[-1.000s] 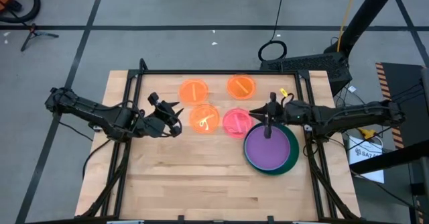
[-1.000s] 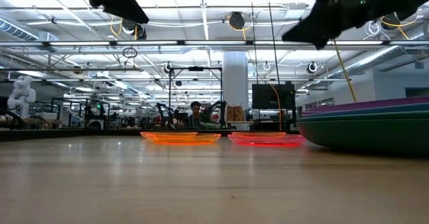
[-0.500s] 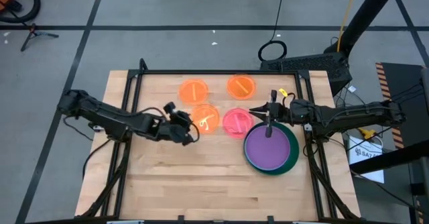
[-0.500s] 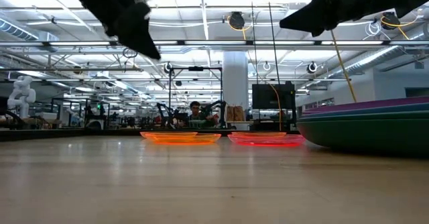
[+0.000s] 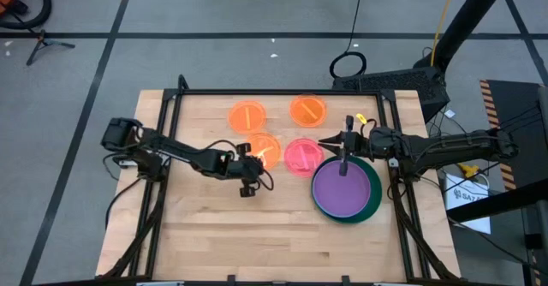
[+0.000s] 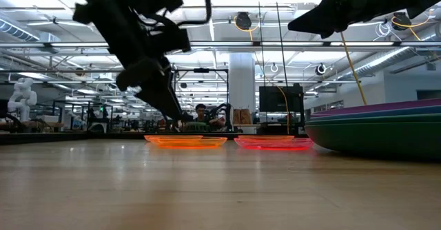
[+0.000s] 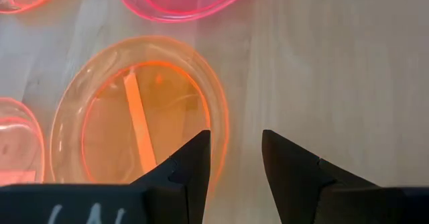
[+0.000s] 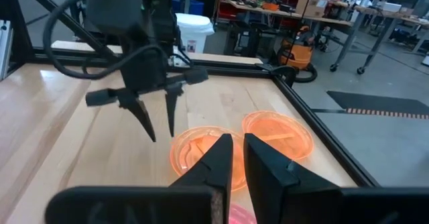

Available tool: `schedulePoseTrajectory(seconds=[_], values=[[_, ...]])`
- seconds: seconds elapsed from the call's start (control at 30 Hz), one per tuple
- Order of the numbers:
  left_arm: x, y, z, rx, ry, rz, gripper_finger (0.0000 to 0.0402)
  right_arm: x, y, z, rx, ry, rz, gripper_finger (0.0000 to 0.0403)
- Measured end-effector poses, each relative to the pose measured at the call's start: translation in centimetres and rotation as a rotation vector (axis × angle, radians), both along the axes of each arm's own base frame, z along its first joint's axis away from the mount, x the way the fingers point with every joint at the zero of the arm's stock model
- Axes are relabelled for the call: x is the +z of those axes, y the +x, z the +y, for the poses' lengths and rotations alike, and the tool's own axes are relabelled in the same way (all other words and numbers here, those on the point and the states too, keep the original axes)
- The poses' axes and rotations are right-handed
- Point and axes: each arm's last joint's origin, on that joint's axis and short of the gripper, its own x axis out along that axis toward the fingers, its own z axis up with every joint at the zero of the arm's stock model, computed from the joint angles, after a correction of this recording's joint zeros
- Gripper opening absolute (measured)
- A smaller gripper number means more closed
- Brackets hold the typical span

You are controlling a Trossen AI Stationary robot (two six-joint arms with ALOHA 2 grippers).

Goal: Stack plastic plates
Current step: Stack the bottom left small orange plate on top of the medium purple plate

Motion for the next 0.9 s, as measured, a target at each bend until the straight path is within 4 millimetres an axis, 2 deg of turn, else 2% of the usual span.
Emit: schedulePoseTrajectory(seconds=[0.27,0.57,0.9], values=[[-2.2,1.0,1.1,0.028,0.006,0.025,0.0140,-0.2,0.0,0.0,-0.004,0.000,0.023,0.0031],[-3.9,1.4,1.1,0.024,0.020,0.059,0.0140,-0.4,-0.1,0.0,-0.006,0.000,0.046,0.0031],[-3.9,1.5,2.0,0.066,0.045,0.057,0.0140,-0.5,-0.1,0.0,-0.010,-0.001,0.051,0.0031]])
